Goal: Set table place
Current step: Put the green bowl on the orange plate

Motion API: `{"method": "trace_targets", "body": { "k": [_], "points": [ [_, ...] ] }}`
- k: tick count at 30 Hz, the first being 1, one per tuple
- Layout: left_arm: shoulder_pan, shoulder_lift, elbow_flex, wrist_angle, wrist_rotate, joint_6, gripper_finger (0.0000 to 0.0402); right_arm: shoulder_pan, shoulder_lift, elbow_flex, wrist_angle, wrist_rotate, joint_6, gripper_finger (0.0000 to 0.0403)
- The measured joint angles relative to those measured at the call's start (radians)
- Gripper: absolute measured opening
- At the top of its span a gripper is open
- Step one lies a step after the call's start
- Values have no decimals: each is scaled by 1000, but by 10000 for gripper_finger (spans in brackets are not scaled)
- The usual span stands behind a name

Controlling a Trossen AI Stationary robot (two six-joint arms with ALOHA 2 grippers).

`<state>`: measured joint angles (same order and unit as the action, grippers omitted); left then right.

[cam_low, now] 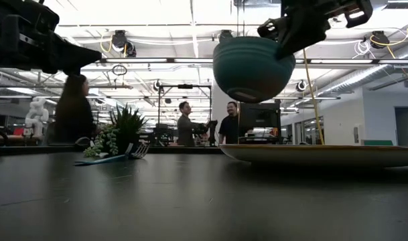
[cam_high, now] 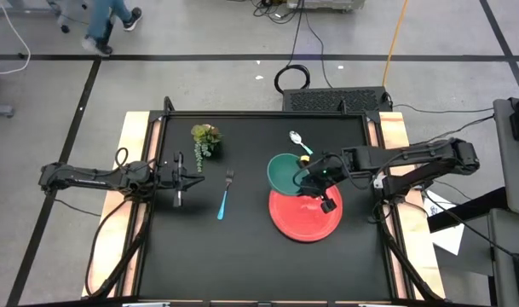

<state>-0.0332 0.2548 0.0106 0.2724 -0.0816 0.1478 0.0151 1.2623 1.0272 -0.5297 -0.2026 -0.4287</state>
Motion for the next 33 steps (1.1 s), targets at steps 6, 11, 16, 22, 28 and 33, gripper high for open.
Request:
{"method": "trace_targets", "body": {
  "k": [6,11,16,22,28,33],
  "points": [
    [0,0,0,-5,-3,0,24,0,-4,-4,-32,0,26,0],
    [0,0,0,-7,-7,-2,24,0,-4,-4,-44,1,44,0],
    [0,0,0,-6,-7,-4,24,16,-4,-4,-71,14,103,0],
    [0,0,0,-9,-7,-12,24,130,-8,-4,-116,111,141,0],
    [0,0,0,-9,-7,-13,24,199,-8,-4,-118,180,161,0],
    [0,0,0,-9,-7,-15,24,210,-8,-4,-118,180,181,0]
  ]
}}
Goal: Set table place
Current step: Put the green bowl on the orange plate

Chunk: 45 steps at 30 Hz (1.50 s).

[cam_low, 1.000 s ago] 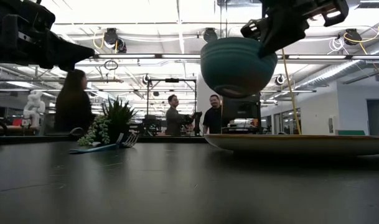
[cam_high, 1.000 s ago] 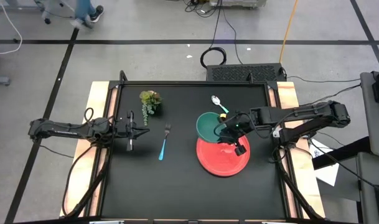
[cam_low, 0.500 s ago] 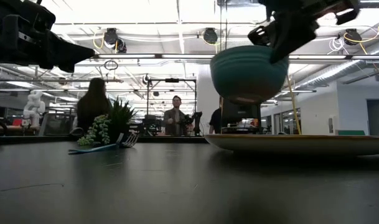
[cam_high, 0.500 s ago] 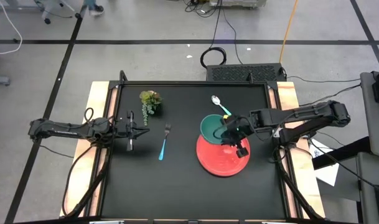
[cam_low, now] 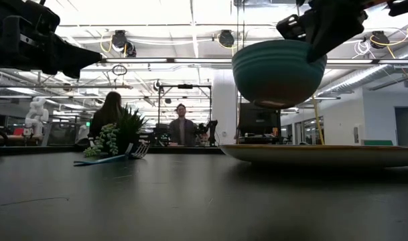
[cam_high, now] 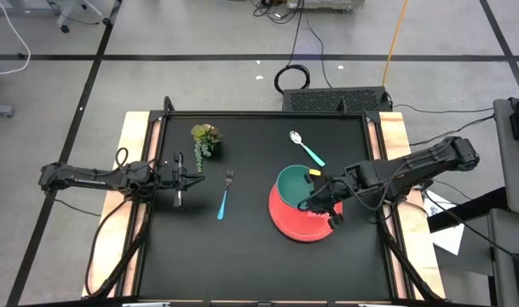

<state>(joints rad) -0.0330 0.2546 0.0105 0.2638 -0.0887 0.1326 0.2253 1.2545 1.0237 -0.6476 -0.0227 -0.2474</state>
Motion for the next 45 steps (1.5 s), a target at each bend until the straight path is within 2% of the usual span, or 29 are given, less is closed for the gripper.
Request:
{"method": "trace_targets", "body": {
  "k": [23,28,33,38,45],
  "points": [
    [0,0,0,1,0,-5,24,0,0,0,38,-1,-3,0],
    [0,0,0,2,0,-7,24,38,0,-15,38,-5,5,0],
    [0,0,0,1,0,-8,24,72,0,-49,31,-2,57,0],
    [0,0,0,4,0,-8,24,74,1,-84,-5,51,118,0],
    [0,0,0,3,0,-7,24,78,0,-118,-14,52,182,0]
  ]
}}
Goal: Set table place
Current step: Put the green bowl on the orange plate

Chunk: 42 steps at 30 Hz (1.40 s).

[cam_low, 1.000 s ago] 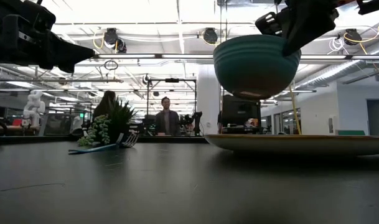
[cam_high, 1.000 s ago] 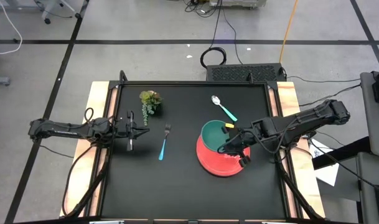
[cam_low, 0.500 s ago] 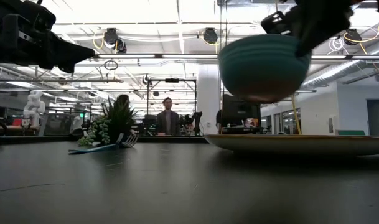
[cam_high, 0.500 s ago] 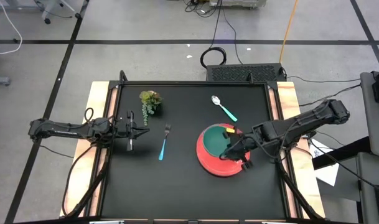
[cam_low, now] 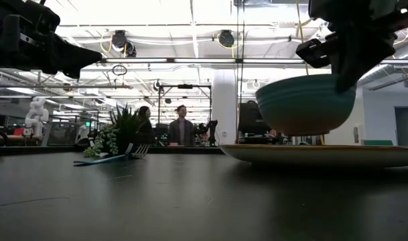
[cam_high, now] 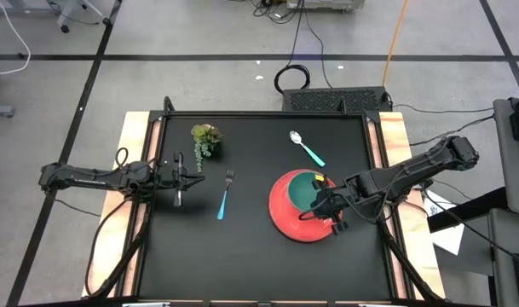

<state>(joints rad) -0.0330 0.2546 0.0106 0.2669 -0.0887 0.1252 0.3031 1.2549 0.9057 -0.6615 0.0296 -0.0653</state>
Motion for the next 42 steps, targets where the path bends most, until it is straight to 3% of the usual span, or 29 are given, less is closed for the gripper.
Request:
{"method": "trace_targets", "body": {
  "k": [6,11,26,30,42],
  "points": [
    [0,0,0,0,0,0,24,13,0,-27,27,7,57,0],
    [0,0,0,-1,0,0,24,75,0,-50,70,131,69,0],
    [0,0,0,-1,0,0,24,155,0,-53,78,132,174,0],
    [0,0,0,-2,0,0,24,181,0,-53,90,187,185,0],
    [0,0,0,-1,0,0,24,183,6,-53,90,200,189,0]
  ]
}}
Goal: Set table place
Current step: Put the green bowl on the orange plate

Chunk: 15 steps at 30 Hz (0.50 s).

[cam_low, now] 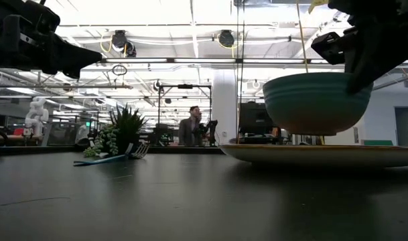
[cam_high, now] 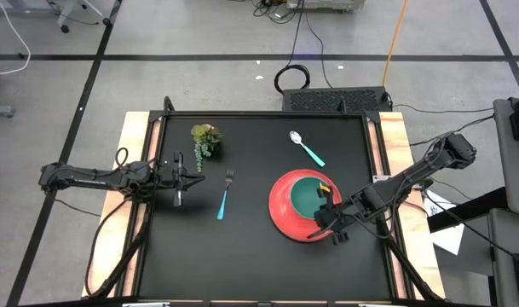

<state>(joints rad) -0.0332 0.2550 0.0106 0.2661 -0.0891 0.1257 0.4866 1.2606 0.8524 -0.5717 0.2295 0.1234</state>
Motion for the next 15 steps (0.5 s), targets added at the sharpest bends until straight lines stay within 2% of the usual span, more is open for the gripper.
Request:
{"method": "trace_targets", "body": {
  "k": [15],
  "points": [
    [0,0,0,0,0,0,24,-9,4,-68,73,-15,14,0]
  ]
}}
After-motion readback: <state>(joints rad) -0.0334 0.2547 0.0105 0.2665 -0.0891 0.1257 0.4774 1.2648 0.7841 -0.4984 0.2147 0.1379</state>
